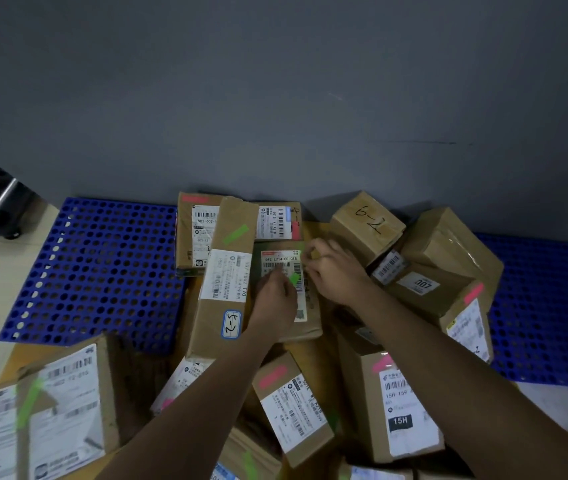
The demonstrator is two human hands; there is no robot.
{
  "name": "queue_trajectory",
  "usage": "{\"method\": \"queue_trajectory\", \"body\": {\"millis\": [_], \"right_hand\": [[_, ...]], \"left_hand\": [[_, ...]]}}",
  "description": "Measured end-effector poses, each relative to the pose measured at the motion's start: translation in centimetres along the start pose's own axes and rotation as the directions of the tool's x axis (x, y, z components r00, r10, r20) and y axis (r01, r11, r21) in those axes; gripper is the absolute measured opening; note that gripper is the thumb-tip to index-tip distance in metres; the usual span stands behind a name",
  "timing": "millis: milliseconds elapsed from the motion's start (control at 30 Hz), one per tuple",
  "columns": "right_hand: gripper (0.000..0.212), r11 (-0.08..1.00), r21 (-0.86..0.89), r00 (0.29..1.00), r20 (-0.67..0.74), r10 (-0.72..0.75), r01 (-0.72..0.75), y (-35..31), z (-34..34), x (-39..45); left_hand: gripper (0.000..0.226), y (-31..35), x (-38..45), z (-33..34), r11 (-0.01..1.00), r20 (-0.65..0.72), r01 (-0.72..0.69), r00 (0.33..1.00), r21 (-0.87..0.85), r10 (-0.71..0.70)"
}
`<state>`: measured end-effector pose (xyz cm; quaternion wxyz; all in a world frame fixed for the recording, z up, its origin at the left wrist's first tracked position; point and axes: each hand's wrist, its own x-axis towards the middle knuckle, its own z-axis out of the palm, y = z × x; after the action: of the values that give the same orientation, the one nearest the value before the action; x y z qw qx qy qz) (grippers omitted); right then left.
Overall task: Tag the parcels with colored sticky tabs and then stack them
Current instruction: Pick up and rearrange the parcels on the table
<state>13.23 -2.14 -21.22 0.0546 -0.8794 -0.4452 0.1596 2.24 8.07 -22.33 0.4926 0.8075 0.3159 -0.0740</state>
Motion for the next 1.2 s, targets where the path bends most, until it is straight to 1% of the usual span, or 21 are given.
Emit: {"method": "queue_trajectory", "body": {"millis": [100, 167, 267, 433, 567, 667, 767, 800, 867, 900, 933, 967, 1000, 1067, 1133, 1200], "right_hand": [[0.048, 0.994, -0.108, 0.994, 0.107, -0.005, 0.017, -0.2, -0.8, -0.6], [0.057, 0.987, -0.158, 0.985, 0.173, 0.009, 0.019, -0.4, -0.9, -1.0], [0.062, 0.976, -0.219, 0.982, 0.188, 0.021, 0.021, -1.0, -0.8, -1.0], [0.063, 0.997, -0.055, 0.986, 0.152, 0.069, -0.062, -0.8, -0.8, -1.0], [0.077, 0.991, -0.074, 0.976, 0.180, 0.124, -0.112, -1.3, 0.1, -0.7], [0.077, 0.986, -0.098, 0.967, 0.207, 0.151, -0.133, -1.7, -0.4, -0.5], [0.065, 0.981, 0.030, 0.944, 0.281, 0.175, -0.191, -2.2, -1.5, -0.5], [0.060, 0.976, 0.073, 0.945, 0.272, 0.180, -0.207, -2.3, -1.9, -0.6], [0.052, 0.945, 0.195, 0.961, 0.147, 0.235, -0.262, -2.3, -2.6, -1.5], [0.049, 0.901, 0.313, 0.953, 0.064, 0.295, -0.300, -2.4, -2.9, -2.3], [0.045, 0.832, 0.457, 0.935, -0.003, 0.355, -0.314, -2.7, -3.3, -3.3], [0.039, 0.748, 0.592, 0.914, -0.045, 0.403, -0.300, -3.3, -3.7, -4.6], [0.033, 0.672, 0.691, 0.898, -0.074, 0.434, -0.268, -4.1, -4.0, -6.0], [0.020, 0.572, 0.796, 0.869, -0.127, 0.477, -0.198, -6.0, -3.7, -8.9], [0.010, 0.494, 0.855, 0.825, -0.160, 0.541, -0.158, -8.0, -2.6, -12.0], [0.012, 0.430, 0.887, 0.784, -0.145, 0.603, -0.167, -10.2, -1.4, -15.0]], "left_hand": [[0.041, 0.1, 0.0, -0.2, 1.000, 0.005, 0.000, 1.000, 0.012, 0.000], [0.042, 0.3, -0.1, -0.3, 1.000, 0.011, 0.004, 1.000, 0.004, -0.004], [0.045, 0.6, -0.5, -0.6, 1.000, 0.031, 0.006, 0.999, -0.011, -0.005], [0.040, 0.7, -0.4, -0.9, 0.998, 0.045, 0.042, 0.998, -0.042, -0.040], [0.038, 0.7, -0.5, -0.9, 0.999, 0.048, 0.030, 0.998, -0.041, -0.028], [0.034, 0.9, -0.6, -1.1, 0.998, 0.062, 0.042, 0.997, -0.039, -0.039], [0.031, 1.4, -1.0, -1.3, 0.998, 0.083, 0.054, 0.995, -0.038, -0.050], [0.027, 1.6, -1.2, -1.3, 0.998, 0.092, 0.051, 0.995, -0.038, -0.047], [0.021, 1.9, -1.5, -1.5, 0.999, 0.106, 0.047, 0.993, -0.024, -0.044], [0.022, 2.1, -1.7, -1.7, 0.999, 0.108, 0.035, 0.994, -0.012, -0.034], [0.023, 2.4, -2.1, -1.9, 1.000, 0.110, 0.010, 0.994, -0.003, -0.009], [0.023, 2.5, -2.6, -2.0, 0.999, 0.113, -0.032, 0.993, -0.001, 0.032], [0.022, 2.7, -3.4, -2.3, 0.997, 0.121, -0.083, 0.989, -0.005, 0.083], [0.018, 3.0, -5.6, -2.8, 0.983, 0.167, -0.181, 0.969, -0.008, 0.180], [0.021, 2.6, -8.0, -3.4, 0.967, 0.242, -0.253, 0.940, 0.031, 0.238], [0.026, 1.6, -10.0, -3.8, 0.949, 0.327, -0.309, 0.905, 0.065, 0.272]]}}
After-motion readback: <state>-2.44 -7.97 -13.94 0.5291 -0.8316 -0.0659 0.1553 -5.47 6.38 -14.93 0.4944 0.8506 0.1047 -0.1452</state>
